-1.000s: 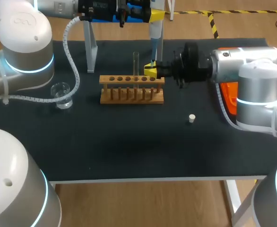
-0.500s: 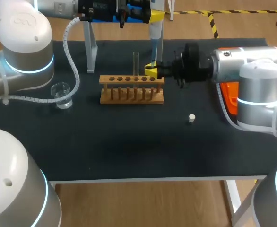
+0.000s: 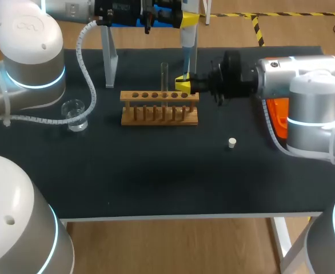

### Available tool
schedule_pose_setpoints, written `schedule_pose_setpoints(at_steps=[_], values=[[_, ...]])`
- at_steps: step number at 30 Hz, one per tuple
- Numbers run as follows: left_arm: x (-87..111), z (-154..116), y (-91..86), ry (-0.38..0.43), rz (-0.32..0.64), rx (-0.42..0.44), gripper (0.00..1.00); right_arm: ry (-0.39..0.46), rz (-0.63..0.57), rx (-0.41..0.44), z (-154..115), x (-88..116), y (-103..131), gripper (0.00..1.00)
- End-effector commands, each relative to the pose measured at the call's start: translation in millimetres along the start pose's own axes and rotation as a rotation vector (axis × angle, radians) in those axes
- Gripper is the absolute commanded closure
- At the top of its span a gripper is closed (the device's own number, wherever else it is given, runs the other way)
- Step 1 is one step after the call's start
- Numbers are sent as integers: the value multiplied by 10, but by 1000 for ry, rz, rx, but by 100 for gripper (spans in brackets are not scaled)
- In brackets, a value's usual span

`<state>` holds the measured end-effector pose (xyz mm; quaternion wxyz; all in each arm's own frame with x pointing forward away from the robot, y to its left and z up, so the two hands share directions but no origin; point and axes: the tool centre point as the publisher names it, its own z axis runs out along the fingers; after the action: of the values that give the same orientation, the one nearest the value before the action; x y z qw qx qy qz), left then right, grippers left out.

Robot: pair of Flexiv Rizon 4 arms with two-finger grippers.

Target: Invert the test tube, pick up the pipette, mount the tip to pipette, aspirate from beaker and dispense into the tube, eject the tip, return the pipette, and cap with the stopper.

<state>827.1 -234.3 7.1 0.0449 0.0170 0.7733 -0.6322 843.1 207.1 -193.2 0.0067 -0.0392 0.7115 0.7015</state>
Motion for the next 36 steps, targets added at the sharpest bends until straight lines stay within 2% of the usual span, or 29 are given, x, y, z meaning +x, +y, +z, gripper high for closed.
schedule_pose_setpoints(at_steps=[1,22,36], values=[[-3,-9,1,3,0,0,100,5,0,5,-4,-19,16,100],[-3,-9,1,3,0,0,100,11,-5,-10,28,-22,131,100],[-3,-9,1,3,0,0,100,13,-19,-19,-30,-33,344,100]])
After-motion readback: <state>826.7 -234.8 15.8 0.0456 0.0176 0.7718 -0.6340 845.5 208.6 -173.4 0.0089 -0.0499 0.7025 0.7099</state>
